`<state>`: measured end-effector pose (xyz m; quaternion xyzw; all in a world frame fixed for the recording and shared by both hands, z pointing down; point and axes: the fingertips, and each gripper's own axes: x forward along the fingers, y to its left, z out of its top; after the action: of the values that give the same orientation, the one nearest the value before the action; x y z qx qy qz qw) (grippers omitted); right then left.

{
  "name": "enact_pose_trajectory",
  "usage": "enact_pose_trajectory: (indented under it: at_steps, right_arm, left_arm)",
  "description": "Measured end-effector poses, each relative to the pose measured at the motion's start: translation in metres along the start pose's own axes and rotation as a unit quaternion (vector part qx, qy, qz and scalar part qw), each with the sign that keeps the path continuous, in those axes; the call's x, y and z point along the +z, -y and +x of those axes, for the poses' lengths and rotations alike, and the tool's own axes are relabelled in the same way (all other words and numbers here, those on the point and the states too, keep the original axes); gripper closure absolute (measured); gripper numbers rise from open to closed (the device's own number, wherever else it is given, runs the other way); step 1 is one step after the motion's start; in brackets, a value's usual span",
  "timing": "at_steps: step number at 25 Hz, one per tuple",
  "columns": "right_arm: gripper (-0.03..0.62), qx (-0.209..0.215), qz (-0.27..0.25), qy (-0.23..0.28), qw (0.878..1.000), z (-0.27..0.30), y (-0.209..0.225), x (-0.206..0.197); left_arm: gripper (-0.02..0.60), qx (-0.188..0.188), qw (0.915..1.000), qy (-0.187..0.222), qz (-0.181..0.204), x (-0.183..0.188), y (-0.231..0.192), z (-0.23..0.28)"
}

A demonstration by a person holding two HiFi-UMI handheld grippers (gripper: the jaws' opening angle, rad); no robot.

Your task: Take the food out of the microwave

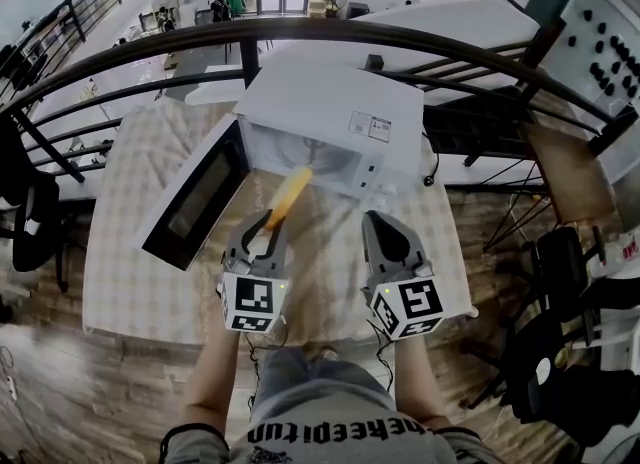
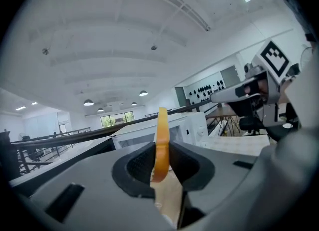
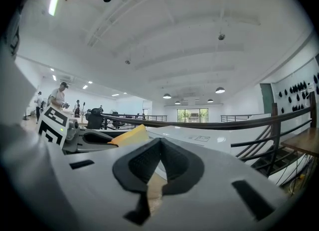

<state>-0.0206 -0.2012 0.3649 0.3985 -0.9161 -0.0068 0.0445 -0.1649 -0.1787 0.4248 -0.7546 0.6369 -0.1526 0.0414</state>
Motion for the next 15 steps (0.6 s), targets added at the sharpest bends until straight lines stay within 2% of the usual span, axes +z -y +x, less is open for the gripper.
enact_pose_trajectory:
  at_steps: [9, 15]
  right_arm:
    - [0.589, 0.006, 0.003, 0.013, 1.000, -0.013, 0.005, 0.007]
    - [0.589, 0.010, 0.002, 0.021, 1.000, -0.022, 0.006, 0.014]
  left_arm:
    - [0.502, 0.024, 0.9966, 0.035, -0.070, 0.022, -0.003, -0.024]
    - [0.502, 0.042, 0.9943, 0.054, -0.082, 0.040, -0.002, -0.041]
